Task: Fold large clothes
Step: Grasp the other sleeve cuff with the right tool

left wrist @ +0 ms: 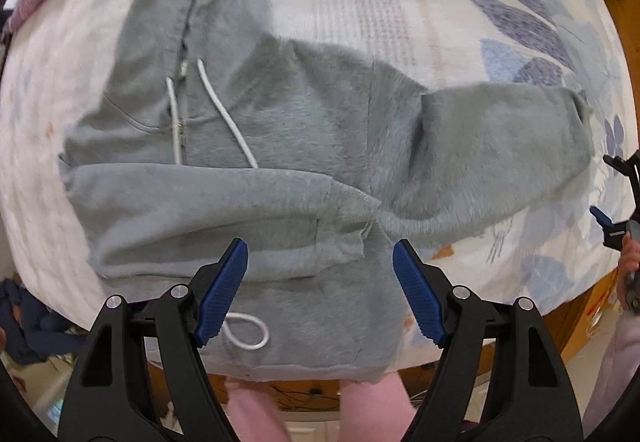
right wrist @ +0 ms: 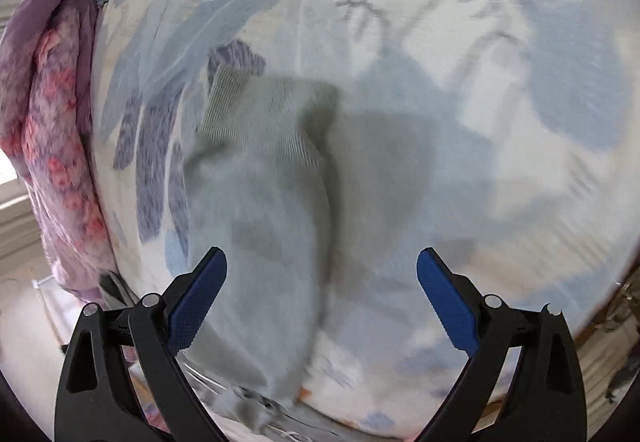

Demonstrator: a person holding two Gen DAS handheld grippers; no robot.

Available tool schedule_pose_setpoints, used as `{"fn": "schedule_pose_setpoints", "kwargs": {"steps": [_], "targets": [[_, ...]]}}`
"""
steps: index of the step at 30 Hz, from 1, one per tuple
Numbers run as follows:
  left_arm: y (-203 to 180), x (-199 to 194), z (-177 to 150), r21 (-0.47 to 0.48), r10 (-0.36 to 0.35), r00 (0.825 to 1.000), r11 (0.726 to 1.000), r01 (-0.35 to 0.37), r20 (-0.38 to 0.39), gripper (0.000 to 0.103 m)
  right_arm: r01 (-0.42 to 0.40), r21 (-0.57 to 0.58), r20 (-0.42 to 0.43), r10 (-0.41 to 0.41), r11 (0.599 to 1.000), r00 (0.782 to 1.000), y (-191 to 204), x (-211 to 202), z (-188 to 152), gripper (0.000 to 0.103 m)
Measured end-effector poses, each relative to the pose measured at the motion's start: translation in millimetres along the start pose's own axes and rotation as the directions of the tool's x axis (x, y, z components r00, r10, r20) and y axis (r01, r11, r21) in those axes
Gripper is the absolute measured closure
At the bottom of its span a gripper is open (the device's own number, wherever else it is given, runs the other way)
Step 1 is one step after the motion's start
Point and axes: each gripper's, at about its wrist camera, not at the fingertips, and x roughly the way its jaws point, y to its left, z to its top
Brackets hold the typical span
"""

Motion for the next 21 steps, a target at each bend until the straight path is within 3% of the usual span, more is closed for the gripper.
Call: {"fn": "schedule_pose_setpoints", "kwargs": {"steps": [2, 5, 8, 11, 13, 15, 17, 18, 19, 20, 21], "targets": [[-3.0, 13.7, 8.3, -0.003, -0.001, 1.0, 1.0, 0.001, -0.005, 0.027, -0.003, 0.01, -0.009, 0.003, 1.0, 1.0, -0.3, 13.6, 14.1, 0.011], [-9.8, 27.6, 18.3, 0.012, -0.05, 0.999, 0.999, 0.05, -0.003, 0.027, -0.073, 0.038, -0.018, 0.074, 0.997, 0.997, -2.2, 32.4, 33.0, 0.007], [-16.4, 39.5, 26.2, 0.036, -0.062, 0.998, 0.997, 0.061, 0.016, 0.027, -0.072, 0.089, -0.008, 0.073, 0.993, 0.997, -5.5, 36.3, 41.3, 0.006], [-18.9, 50.6, 29.4, 0.049, -0.04, 0.999, 0.998, 0.04, 0.003, 0.028, -0.242, 0.001, 0.079, 0.241, 0.97, 0.967, 3.9, 16.2, 36.0, 0.013], [-17.2, 52.9, 29.1, 0.038, -0.06, 0.998, 0.998, 0.059, 0.014, 0.029, -0.208, -0.071, 0.092, 0.214, 0.976, 0.973, 13.9, 12.3, 35.2, 0.012], [-15.2, 56.0, 28.9, 0.024, -0.068, 0.997, 0.997, 0.067, 0.021, 0.031, -0.212, -0.091, 0.05, 0.217, 0.973, 0.975, 15.8, 25.1, 40.5, 0.012], [-11.7, 61.3, 27.1, 0.008, -0.077, 0.997, 0.997, 0.077, 0.014, 0.042, -0.212, -0.075, 0.078, 0.218, 0.974, 0.973, 12.7, 29.3, 42.9, 0.013], [-10.8, 63.3, 26.1, 0.003, -0.081, 0.997, 0.997, 0.081, 0.01, 0.043, -0.198, -0.077, 0.087, 0.204, 0.977, 0.975, 11.3, 26.7, 41.0, 0.023], [-10.7, 64.7, 25.5, 0.001, -0.082, 0.997, 0.997, 0.082, 0.007, 0.047, -0.159, -0.076, 0.103, 0.166, 0.984, 0.981, 10.5, 23.2, 39.1, 0.058], [-11.3, 65.4, 25.1, 0.002, -0.085, 0.996, 0.996, 0.085, 0.008, 0.051, -0.088, -0.078, 0.124, 0.098, 0.993, 0.987, 10.2, 18.6, 34.0, 0.076], [-12.9, 65.7, 25.6, 0.003, -0.093, 0.996, 0.996, 0.093, 0.011, 0.053, -0.105, -0.082, 0.145, 0.116, 0.991, 0.982, 2.0, 9.0, 28.9, 0.092]]}}
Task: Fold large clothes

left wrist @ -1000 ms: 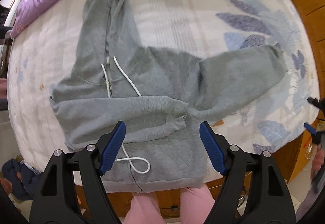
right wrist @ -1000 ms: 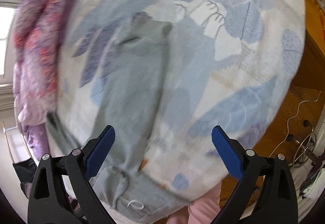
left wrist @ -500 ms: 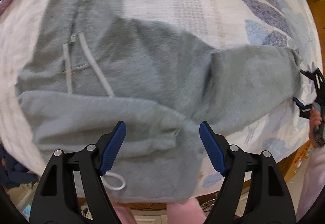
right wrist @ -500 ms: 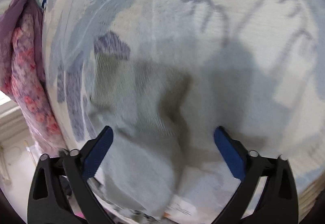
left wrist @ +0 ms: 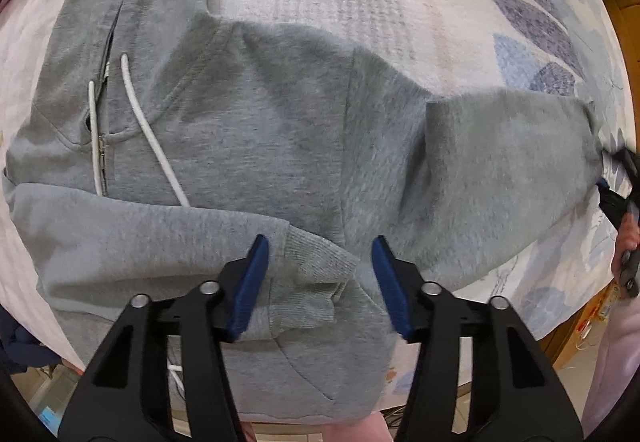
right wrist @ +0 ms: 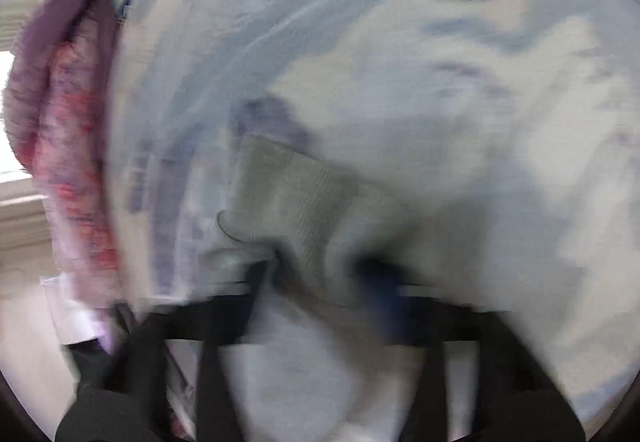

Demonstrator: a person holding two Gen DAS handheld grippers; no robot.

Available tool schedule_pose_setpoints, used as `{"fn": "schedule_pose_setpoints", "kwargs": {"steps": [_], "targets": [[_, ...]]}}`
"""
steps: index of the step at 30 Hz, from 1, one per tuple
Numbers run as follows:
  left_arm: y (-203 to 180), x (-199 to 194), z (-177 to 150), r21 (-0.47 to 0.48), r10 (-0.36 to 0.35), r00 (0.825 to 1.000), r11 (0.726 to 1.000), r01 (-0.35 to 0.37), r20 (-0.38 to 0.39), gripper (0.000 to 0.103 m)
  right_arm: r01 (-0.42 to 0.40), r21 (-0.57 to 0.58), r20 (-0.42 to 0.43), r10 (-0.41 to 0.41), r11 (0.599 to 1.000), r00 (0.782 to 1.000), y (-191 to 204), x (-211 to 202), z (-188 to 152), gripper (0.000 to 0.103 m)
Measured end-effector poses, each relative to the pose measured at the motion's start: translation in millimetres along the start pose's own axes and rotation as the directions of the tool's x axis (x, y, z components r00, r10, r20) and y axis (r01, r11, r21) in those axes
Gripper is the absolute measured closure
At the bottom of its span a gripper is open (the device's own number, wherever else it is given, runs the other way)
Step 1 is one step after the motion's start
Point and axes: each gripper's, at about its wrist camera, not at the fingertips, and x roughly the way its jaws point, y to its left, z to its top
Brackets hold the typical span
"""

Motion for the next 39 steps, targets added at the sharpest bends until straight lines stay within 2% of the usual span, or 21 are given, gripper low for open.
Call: {"fn": "schedule_pose_setpoints", "kwargs": {"steps": [3, 6, 8, 10, 12, 14, 16, 20, 24, 28, 31, 36, 39], "targets": [[-5.4, 1.2, 0.0, -0.007, -0.038, 0.999, 0.999, 0.038, 0.001, 0.055, -0.101, 0.018, 0.091, 0.099, 0.995, 0.991, -10.0, -32.9, -10.0, 0.092], [-11.8, 8.1, -0.6, -0.018, -0.029, 1.0, 0.999, 0.029, -0.006, 0.058, -0.073, -0.017, 0.15, 0.075, 0.997, 0.986, -3.8, -61.4, -12.9, 0.093], [-15.5, 9.8, 1.1, -0.018, -0.025, 1.0, 1.0, 0.025, 0.0, 0.067, -0.1, -0.002, 0.177, 0.098, 0.995, 0.979, -5.1, -79.3, -15.4, 0.094], [-17.9, 12.4, 5.0, -0.013, -0.004, 1.0, 1.0, 0.004, 0.003, 0.068, -0.111, -0.013, 0.213, 0.111, 0.994, 0.971, -1.1, -99.7, -19.0, 0.094], [-19.7, 18.7, 10.8, -0.02, -0.013, 1.0, 1.0, 0.013, 0.005, 0.069, -0.091, -0.05, 0.25, 0.1, 0.995, 0.963, 2.5, -121.3, -25.1, 0.094], [-19.0, 34.9, 17.4, -0.045, -0.01, 1.0, 0.999, 0.009, -0.029, 0.077, -0.071, -0.061, 0.263, 0.085, 0.996, 0.961, 6.4, -130.6, -29.2, 0.094], [-20.6, 57.0, 22.1, -0.051, 0.005, 0.997, 0.999, -0.009, -0.075, 0.079, -0.071, -0.055, 0.264, 0.083, 0.996, 0.961, 3.2, -138.0, -35.9, 0.094], [-32.4, 68.9, 27.9, -0.02, 0.068, 0.996, 0.997, -0.069, -0.066, 0.079, -0.095, -0.11, 0.27, 0.121, 0.989, 0.955, 9.3, -148.4, -50.8, 0.094], [-39.7, 70.7, 28.7, -0.025, 0.082, 0.996, 0.996, -0.083, -0.041, 0.079, -0.14, -0.204, 0.266, 0.193, 0.969, 0.945, 48.1, -168.4, -66.5, 0.095], [-44.1, 71.3, 17.9, -0.004, 0.11, 0.994, 0.994, -0.11, -0.023, 0.079, -0.214, -0.289, 0.233, 0.285, 0.933, 0.93, 96.9, -184.1, -85.4, 0.096], [-43.8, 71.5, 12.0, -0.011, 0.093, 0.996, 0.996, -0.094, -0.013, 0.079, -0.265, -0.362, 0.18, 0.346, 0.894, 0.921, 139.4, -189.6, -105.8, 0.096], [-31.6, 69.1, -4.5, -0.008, 0.024, 0.999, 1.0, -0.024, 0.039, 0.078, -0.399, -0.486, 0.018, 0.466, 0.778, 0.885, 215.5, -191.4, -155.1, 0.096], [-30.6, 69.4, -9.4, -0.011, 0.003, 0.998, 1.0, -0.002, 0.067, 0.078, -0.424, -0.544, -0.063, 0.469, 0.724, 0.881, 255.6, -185.1, -191.6, 0.096]]}}
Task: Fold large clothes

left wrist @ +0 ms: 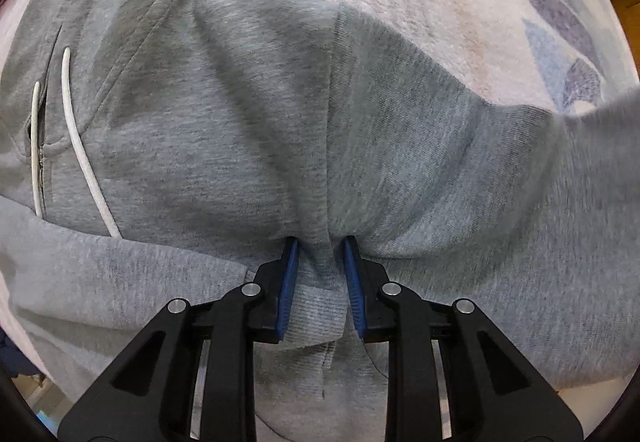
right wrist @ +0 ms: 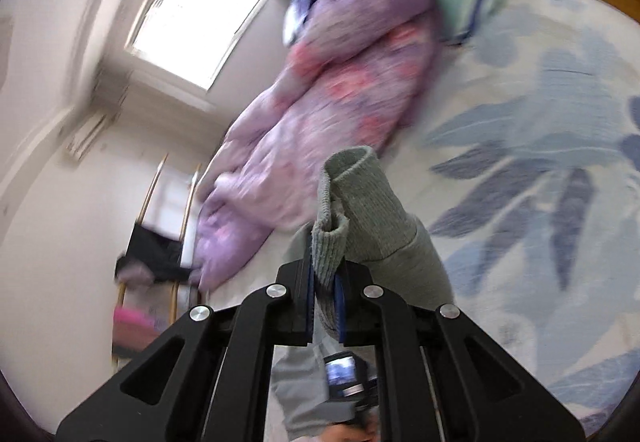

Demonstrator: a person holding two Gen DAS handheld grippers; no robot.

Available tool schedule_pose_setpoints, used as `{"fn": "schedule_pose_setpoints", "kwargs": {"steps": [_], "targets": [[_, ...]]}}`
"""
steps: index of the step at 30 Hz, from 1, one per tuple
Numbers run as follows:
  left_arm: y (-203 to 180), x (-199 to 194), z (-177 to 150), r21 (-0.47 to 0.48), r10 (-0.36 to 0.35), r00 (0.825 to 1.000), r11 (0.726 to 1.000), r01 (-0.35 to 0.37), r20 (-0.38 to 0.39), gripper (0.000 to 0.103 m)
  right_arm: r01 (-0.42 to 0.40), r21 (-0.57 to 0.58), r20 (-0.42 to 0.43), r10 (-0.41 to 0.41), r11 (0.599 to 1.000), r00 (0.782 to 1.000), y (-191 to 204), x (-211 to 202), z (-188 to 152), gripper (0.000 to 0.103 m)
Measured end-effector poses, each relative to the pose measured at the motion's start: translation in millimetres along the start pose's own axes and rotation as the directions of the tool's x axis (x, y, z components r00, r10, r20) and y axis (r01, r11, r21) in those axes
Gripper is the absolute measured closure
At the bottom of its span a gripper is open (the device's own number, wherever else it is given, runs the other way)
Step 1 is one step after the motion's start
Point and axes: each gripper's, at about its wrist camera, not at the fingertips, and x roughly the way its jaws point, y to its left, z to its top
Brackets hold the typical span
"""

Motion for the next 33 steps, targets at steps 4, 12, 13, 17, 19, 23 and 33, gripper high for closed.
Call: {"fn": "schedule_pose_setpoints", "kwargs": {"steps": [4, 12, 13, 17, 19, 23, 33], "targets": [[8.8, -5.2, -3.5, -0.01, -0.048, 0.999, 0.999, 0.048, -0.006, 0.079, -0.043, -0.049, -0.074, 0.04, 0.998, 0.996, 50.1, 32.9, -21.8, 0.096], [110.4, -115.4, -9.1, -0.149, -0.152, 0.977, 0.973, 0.175, 0.151, 0.095, -0.07, -0.153, -0.214, 0.036, 0.986, 0.976, 143.4, 107.2, -91.8, 0.096], [124.5, -133.9, -9.3, -0.149, -0.153, 0.974, 0.973, 0.178, 0.169, 0.095, -0.071, -0.156, -0.23, 0.033, 0.985, 0.973, 149.7, 116.6, -100.9, 0.096], [206.4, -190.7, -8.7, -0.171, -0.077, 0.972, 0.978, 0.117, 0.222, 0.095, -0.062, -0.167, -0.297, 0.01, 0.984, 0.955, 173.9, 162.0, -150.1, 0.096], [239.3, -207.4, -13.7, -0.194, -0.061, 0.97, 0.975, 0.109, 0.237, 0.095, -0.045, -0.17, -0.343, -0.016, 0.984, 0.939, 179.7, 192.2, -179.3, 0.096], [305.3, -219.3, -35.1, -0.247, -0.014, 0.971, 0.966, 0.075, 0.24, 0.094, -0.007, -0.19, -0.422, -0.076, 0.982, 0.904, 183.7, 238.5, -237.7, 0.096], [412.4, -165.3, -83.1, -0.427, 0.032, 0.996, 0.904, 0.007, 0.084, 0.06, 0.196, -0.118, -0.774, -0.213, 0.974, 0.597, 101.3, 366.5, -384.3, 0.073]]}}
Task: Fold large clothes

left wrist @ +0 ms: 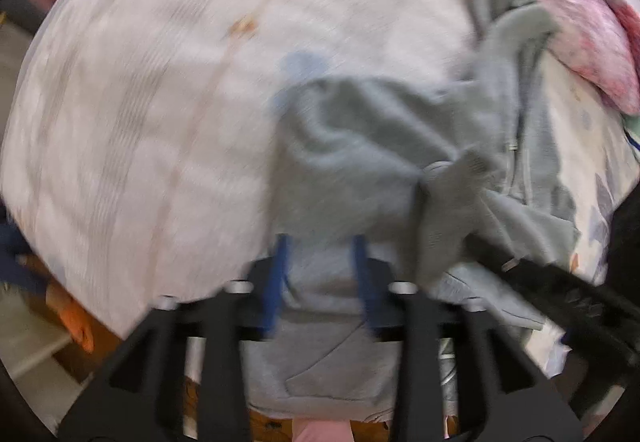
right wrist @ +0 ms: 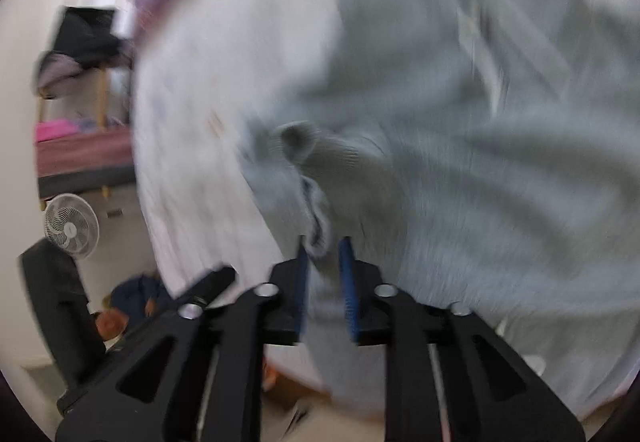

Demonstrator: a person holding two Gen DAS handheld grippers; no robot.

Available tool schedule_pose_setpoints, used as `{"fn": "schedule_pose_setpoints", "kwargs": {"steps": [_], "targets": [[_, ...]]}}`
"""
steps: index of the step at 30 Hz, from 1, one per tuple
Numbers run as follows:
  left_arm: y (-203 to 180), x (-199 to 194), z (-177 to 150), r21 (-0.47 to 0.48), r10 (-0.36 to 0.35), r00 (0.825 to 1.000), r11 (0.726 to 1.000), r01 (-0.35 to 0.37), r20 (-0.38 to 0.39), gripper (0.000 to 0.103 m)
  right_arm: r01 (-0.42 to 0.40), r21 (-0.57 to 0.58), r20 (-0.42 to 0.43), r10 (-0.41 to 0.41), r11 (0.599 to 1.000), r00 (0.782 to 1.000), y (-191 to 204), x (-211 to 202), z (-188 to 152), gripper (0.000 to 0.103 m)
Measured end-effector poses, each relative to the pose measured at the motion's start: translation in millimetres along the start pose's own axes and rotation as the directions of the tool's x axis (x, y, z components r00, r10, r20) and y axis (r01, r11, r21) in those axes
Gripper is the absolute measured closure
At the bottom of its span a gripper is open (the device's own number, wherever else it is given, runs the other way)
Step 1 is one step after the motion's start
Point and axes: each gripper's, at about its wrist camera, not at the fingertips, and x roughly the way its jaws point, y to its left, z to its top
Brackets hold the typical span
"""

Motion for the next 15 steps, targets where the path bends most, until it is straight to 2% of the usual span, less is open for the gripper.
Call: {"fn": "schedule_pose_setpoints", "kwargs": {"steps": [1, 2, 3, 4, 6, 8, 10, 11, 12, 13, 14, 15], "targets": [[4.5, 2.2, -1.9, -0.014, -0.007, 1.0, 1.0, 0.007, -0.006, 0.058, -0.028, 0.016, -0.044, 0.029, 0.999, 0.999, -5.0, 7.5, -0.7, 0.059], [8.0, 5.0, -3.6, -0.03, -0.014, 1.0, 0.999, 0.014, -0.017, 0.05, -0.037, 0.013, -0.055, 0.037, 0.999, 0.998, -7.2, 7.0, -2.9, 0.05], [9.2, 6.5, -4.5, -0.037, -0.017, 1.0, 0.999, 0.016, -0.025, 0.043, -0.023, 0.0, -0.036, 0.023, 1.0, 0.999, -9.1, -1.4, -5.3, 0.027], [7.8, 9.6, -5.3, -0.043, -0.025, 0.999, 0.999, 0.024, -0.036, 0.036, -0.011, -0.013, -0.002, 0.011, 1.0, 1.0, -11.8, -14.9, -7.1, 0.013], [0.9, 18.4, -6.7, -0.047, -0.057, 0.997, 0.997, 0.055, -0.057, 0.035, 0.008, -0.02, 0.059, -0.007, 1.0, 0.998, -21.1, -41.5, -15.1, 0.011], [-11.4, 32.5, -7.5, -0.049, -0.085, 0.992, 0.996, 0.08, -0.089, 0.029, 0.058, 0.017, 0.113, -0.059, 0.998, 0.992, -46.2, -74.8, -22.3, 0.011], [-22.5, 47.2, -7.1, -0.047, -0.039, 0.991, 0.998, 0.033, -0.127, 0.027, 0.131, 0.101, 0.183, -0.148, 0.986, 0.972, -85.3, -114.1, -29.8, 0.011], [-27.4, 57.1, -6.3, -0.053, 0.021, 0.988, 0.998, -0.029, -0.155, 0.025, 0.172, 0.132, 0.205, -0.197, 0.976, 0.959, -101.2, -127.8, -32.5, 0.011], [-31.1, 62.3, -5.2, -0.053, 0.056, 0.984, 0.996, -0.066, -0.169, 0.025, 0.233, 0.159, 0.231, -0.266, 0.959, 0.936, -119.2, -143.6, -36.3, 0.011], [-36.8, 65.9, -3.5, -0.044, 0.071, 0.984, 0.996, -0.079, -0.162, 0.027, 0.28, 0.169, 0.248, -0.315, 0.945, 0.916, -131.7, -150.4, -37.8, 0.011], [-44.8, 66.9, -1.4, -0.024, 0.061, 0.991, 0.998, -0.064, -0.123, 0.033, 0.341, 0.176, 0.262, -0.378, 0.923, 0.888, -146.4, -158.2, -38.8, 0.015], [-51.5, 69.2, -0.6, -0.002, 0.065, 0.993, 0.998, -0.065, -0.095, 0.039, 0.385, 0.181, 0.26, -0.422, 0.905, 0.869, -159.7, -160.8, -38.4, 0.035]]}}
